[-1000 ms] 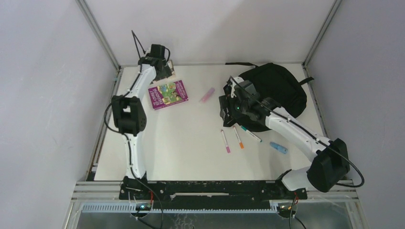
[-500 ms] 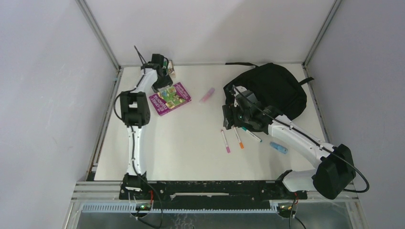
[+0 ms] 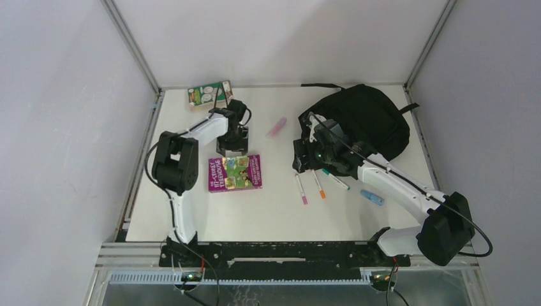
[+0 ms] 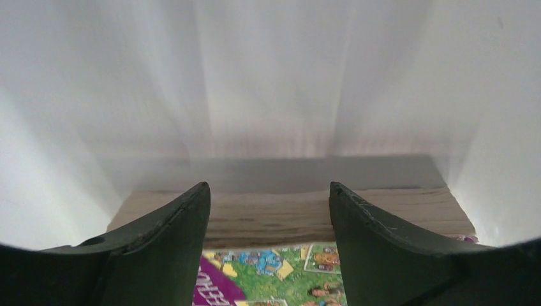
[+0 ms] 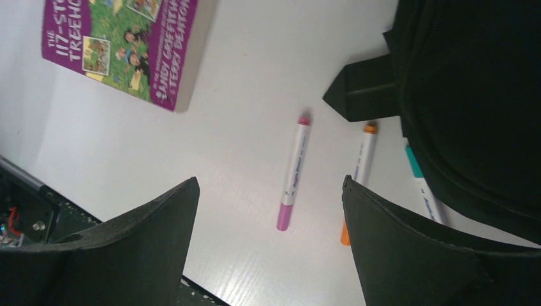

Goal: Pack the student bag
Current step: Move the book to the center of the board.

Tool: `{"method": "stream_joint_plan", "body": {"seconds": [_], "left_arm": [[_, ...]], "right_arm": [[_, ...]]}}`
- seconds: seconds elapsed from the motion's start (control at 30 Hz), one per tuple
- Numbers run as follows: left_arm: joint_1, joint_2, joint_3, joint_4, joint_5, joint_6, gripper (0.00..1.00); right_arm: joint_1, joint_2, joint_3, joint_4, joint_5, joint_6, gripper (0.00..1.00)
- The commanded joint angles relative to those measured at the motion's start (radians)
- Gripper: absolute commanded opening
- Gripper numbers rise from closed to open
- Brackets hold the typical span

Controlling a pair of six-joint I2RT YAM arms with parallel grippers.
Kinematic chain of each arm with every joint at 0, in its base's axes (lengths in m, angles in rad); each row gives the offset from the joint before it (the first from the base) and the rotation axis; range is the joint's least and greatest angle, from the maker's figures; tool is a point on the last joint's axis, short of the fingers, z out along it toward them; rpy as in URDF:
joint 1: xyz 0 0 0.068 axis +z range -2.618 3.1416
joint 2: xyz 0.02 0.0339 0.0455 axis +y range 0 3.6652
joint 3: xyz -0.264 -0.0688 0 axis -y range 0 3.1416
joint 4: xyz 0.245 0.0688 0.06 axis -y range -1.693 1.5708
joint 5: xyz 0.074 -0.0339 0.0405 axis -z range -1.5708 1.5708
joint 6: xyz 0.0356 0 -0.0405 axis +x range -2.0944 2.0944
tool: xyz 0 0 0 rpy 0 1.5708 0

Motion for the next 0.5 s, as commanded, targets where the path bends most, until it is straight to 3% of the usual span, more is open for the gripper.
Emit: {"method": "stream_joint_plan", "body": {"seconds": [0.0,0.17,0.3,0.47], "left_arm": [[-0.03,-0.194,-0.066,-0.008,0.068,0.062,0.73],[-0.039,-0.396,-0.127,0.004,0.044,0.0,0.76],[-0.018,-0.533,-0.226,0.004,-0.015,-0.13,0.75],[-0.042,-0.779,-0.512,0.045,-0.02,-0.355,0.75]], "right_arm": [[0.012,0.02,0.009,0.069,-0.092,0.038,0.9],[0.051,0.073,0.041,0.102,-0.178,-0.017,0.9],[0.116,0.192,0.13,0.122,-0.134,-0.107,0.91],[0.124,0.432,0.358,0.113,-0.088,-0.156,0.93]]}}
